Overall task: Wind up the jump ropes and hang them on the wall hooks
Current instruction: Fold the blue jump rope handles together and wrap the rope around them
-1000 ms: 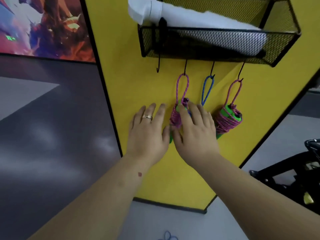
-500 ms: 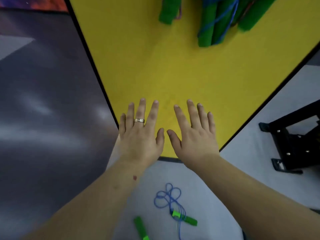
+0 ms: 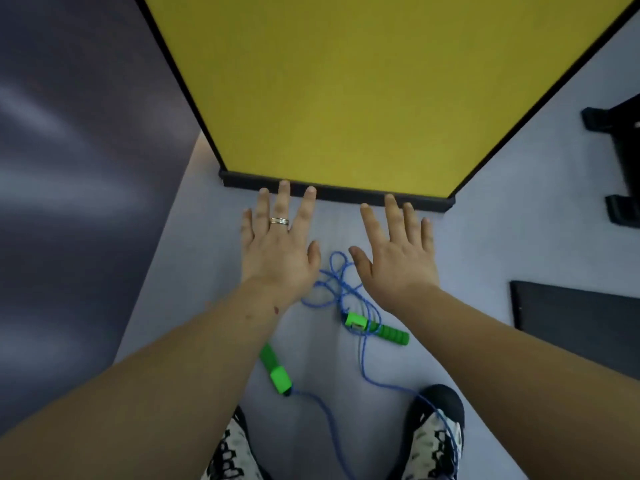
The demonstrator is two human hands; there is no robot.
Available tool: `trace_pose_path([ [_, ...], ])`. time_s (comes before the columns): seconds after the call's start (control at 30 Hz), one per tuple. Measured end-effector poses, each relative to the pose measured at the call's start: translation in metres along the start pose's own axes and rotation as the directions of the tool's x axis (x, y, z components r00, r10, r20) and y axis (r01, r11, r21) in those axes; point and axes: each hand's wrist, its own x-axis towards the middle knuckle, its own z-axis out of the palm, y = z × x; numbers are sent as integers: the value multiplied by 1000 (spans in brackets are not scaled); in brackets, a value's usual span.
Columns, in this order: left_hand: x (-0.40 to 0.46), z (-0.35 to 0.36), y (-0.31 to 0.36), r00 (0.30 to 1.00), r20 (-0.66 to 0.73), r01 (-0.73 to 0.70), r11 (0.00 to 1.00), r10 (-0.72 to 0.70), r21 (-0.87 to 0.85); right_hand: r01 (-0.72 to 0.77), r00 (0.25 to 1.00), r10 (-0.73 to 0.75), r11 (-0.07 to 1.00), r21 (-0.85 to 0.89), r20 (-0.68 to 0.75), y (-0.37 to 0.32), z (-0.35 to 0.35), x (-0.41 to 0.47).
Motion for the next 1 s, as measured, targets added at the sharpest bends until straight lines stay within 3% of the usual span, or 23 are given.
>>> trace_pose_path([
  [0.4, -62, 118, -8, 982, 189, -14, 999, 4, 50, 58, 937, -30, 996, -70, 347, 25, 162, -55],
  [0.57, -68, 138, -12, 973, 228, -42, 999, 33, 34, 230, 846, -164, 971, -70, 508, 20, 196, -50],
  [0.7, -69, 144, -16, 969, 243, -58, 998, 49, 30, 296, 758, -187, 952, -74, 624, 16, 213, -40],
  [0.87, -68, 144, -14, 966, 253, -59, 998, 48, 37, 294, 781, -198, 953, -69, 592, 10, 214, -30],
  [1.0, -65, 137, -9, 966, 254, -56, 998, 45, 36, 265, 875, -241, 964, 1, 420, 11, 196, -29],
])
